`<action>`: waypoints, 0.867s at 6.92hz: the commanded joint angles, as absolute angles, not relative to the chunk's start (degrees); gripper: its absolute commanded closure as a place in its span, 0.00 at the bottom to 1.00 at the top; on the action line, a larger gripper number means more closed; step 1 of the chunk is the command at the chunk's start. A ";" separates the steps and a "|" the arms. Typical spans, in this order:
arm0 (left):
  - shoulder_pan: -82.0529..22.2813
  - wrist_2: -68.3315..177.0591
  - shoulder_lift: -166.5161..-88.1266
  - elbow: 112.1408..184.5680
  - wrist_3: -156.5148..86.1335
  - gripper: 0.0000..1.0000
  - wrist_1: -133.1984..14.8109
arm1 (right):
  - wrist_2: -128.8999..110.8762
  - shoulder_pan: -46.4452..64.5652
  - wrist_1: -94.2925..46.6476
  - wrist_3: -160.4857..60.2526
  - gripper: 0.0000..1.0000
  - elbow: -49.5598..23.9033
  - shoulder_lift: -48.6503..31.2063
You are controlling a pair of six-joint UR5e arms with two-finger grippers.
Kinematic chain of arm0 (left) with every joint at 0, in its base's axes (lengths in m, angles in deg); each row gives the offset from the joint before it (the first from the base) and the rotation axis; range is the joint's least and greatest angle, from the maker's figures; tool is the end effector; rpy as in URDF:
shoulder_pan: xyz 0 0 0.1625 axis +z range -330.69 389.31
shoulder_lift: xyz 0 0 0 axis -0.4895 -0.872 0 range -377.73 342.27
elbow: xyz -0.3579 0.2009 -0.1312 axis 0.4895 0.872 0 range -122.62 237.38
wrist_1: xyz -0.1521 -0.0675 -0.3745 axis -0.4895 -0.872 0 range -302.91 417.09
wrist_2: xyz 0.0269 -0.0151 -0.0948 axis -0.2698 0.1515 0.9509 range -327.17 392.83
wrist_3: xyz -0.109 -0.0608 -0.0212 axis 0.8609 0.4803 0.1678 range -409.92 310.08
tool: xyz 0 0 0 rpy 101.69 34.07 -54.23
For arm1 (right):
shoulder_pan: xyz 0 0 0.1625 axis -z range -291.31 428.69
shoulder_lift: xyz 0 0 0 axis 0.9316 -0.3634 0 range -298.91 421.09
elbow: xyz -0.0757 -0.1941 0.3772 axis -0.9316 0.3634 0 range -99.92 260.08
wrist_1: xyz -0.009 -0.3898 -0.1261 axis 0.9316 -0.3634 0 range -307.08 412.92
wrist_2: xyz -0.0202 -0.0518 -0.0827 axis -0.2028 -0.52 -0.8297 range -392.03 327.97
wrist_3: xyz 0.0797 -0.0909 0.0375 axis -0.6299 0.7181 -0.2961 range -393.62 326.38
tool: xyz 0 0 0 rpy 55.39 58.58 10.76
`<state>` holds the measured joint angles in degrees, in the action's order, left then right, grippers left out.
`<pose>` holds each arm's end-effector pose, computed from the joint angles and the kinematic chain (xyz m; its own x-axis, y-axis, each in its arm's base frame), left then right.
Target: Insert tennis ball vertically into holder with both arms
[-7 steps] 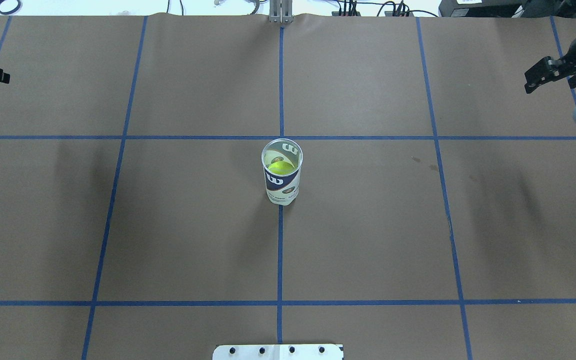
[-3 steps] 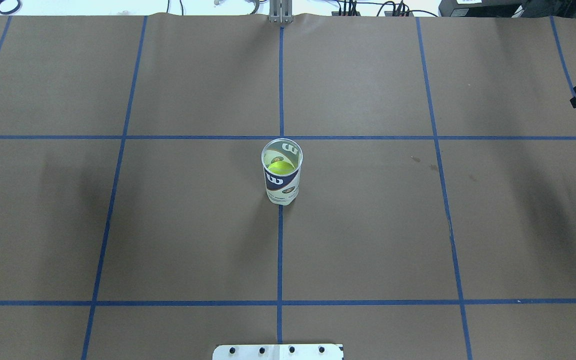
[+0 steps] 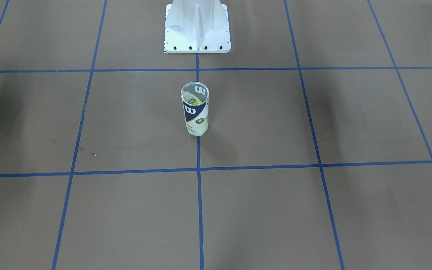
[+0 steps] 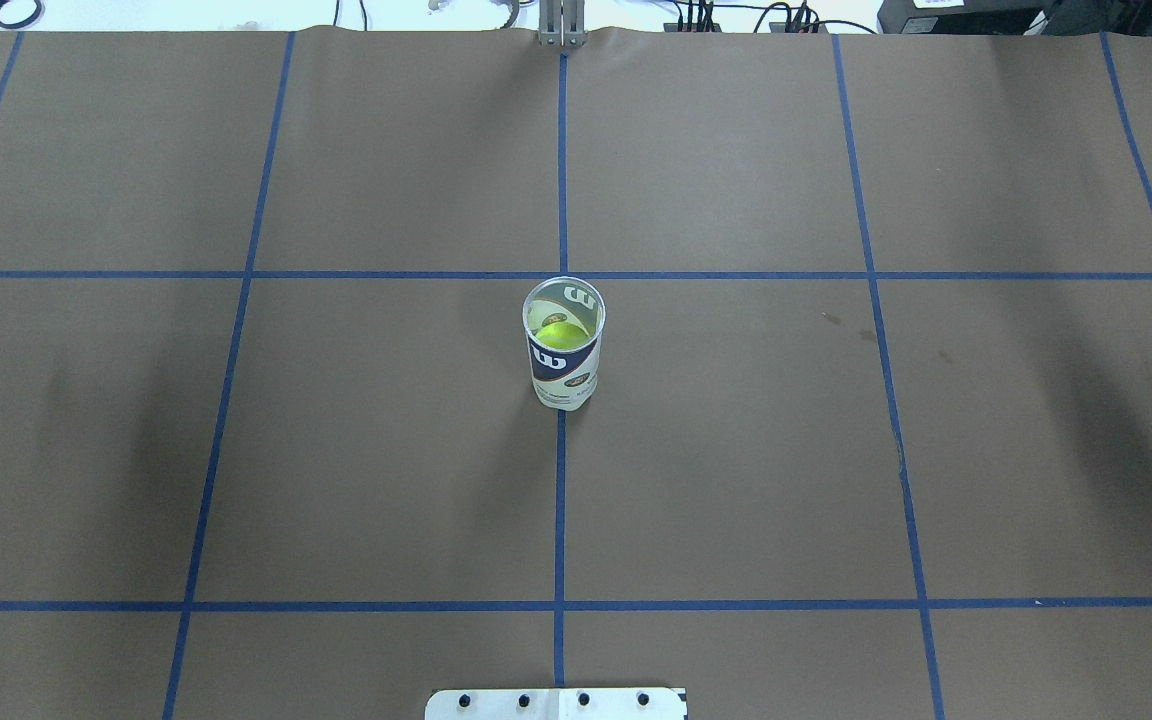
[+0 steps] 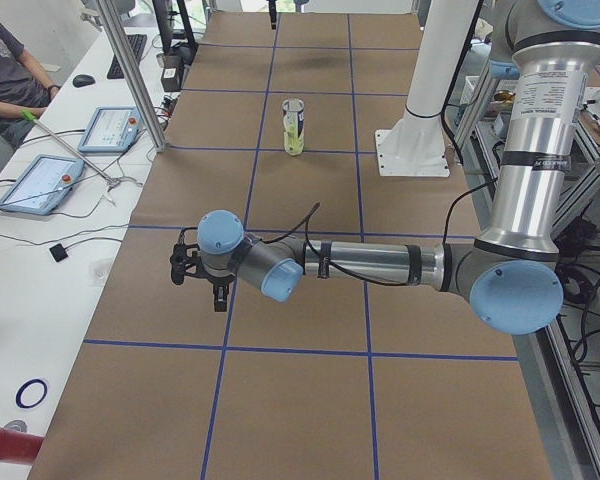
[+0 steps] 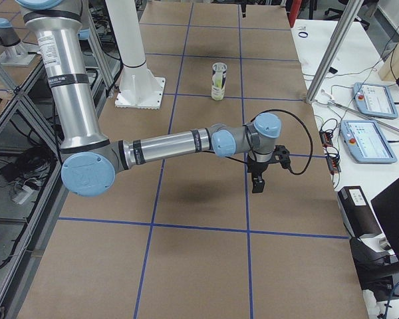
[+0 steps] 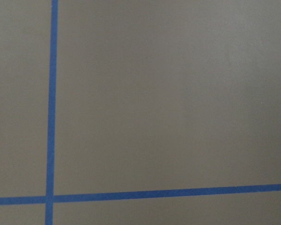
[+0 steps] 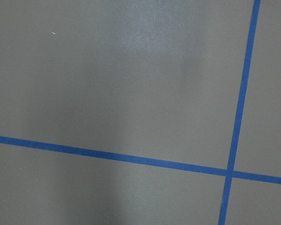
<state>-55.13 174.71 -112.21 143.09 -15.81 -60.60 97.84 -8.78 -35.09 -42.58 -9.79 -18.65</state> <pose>0.0193 -0.5465 0.6133 0.5272 -0.1408 -0.8380 0.2538 0.9673 -0.0029 -0.0741 -0.5736 0.5924 0.7442 -0.1455 0.6519 0.0973 0.9892 0.1097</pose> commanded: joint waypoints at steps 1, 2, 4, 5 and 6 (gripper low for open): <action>-56.82 176.80 -107.05 147.62 -12.83 0.01 -59.90 | 97.87 -9.26 -34.79 -41.36 0.00 -9.75 -20.55; -55.60 176.19 -106.85 147.74 -13.35 0.01 -59.72 | 97.96 -9.96 -34.88 -41.09 0.00 -9.66 -20.65; -53.23 167.70 -105.54 147.21 -18.50 0.01 -59.63 | 98.04 -10.23 -34.88 -41.00 0.01 -8.87 -20.74; -52.96 165.48 -105.53 146.17 -21.24 0.01 -59.29 | 98.13 -10.23 -34.88 -41.00 0.01 -8.78 -20.74; -52.96 161.19 -105.53 146.24 -24.14 0.01 -58.85 | 98.31 -10.23 -34.88 -41.00 0.01 -8.78 -20.74</action>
<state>-53.22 165.84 -105.66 146.56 -20.53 -59.31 98.14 -10.20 -34.88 -41.01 -8.87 -20.73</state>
